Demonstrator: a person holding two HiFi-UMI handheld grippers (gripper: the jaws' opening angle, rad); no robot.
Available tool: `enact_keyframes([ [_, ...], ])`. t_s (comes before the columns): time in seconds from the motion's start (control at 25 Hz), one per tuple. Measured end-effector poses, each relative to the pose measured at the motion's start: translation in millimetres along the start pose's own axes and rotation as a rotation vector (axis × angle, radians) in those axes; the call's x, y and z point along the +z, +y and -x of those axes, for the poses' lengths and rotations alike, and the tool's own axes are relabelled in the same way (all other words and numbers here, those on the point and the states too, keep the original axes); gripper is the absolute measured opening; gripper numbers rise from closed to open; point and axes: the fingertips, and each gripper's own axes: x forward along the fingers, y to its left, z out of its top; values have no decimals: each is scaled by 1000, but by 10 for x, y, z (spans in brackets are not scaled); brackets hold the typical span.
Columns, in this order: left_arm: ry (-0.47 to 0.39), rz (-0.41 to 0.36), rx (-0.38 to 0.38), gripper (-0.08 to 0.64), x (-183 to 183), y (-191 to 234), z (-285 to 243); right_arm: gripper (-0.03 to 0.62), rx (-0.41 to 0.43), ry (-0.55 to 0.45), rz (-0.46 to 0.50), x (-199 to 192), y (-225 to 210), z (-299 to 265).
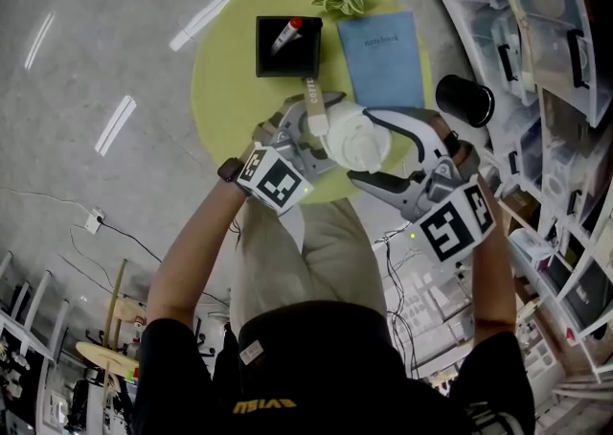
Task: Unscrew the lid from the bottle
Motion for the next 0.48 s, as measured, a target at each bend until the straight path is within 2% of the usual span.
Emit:
enact_keyframes([
  [0.04,1,-1,1,399,-2,5,-3,388,-9,3,-15,-14,-4,-8],
  [0.12,-1,0,4,399,-1,5,-19,449,-36,17,-85,-73,-1,-16],
  [0.28,-4,10,0,399,1,-30,-12,447,-155,31,-304,-131,62,69],
  [0.32,-3,9,-1,399,-2,-18,-12,448,-222,9,-370,-107,27,90],
  [0.44,-5,8,5,399,-13,12,-14,445,-506,-190,-596,99,-215,152],
  [0.48,-6,9,7,399,-15,13,-12,445,-569,-223,-645,122,-244,162],
])
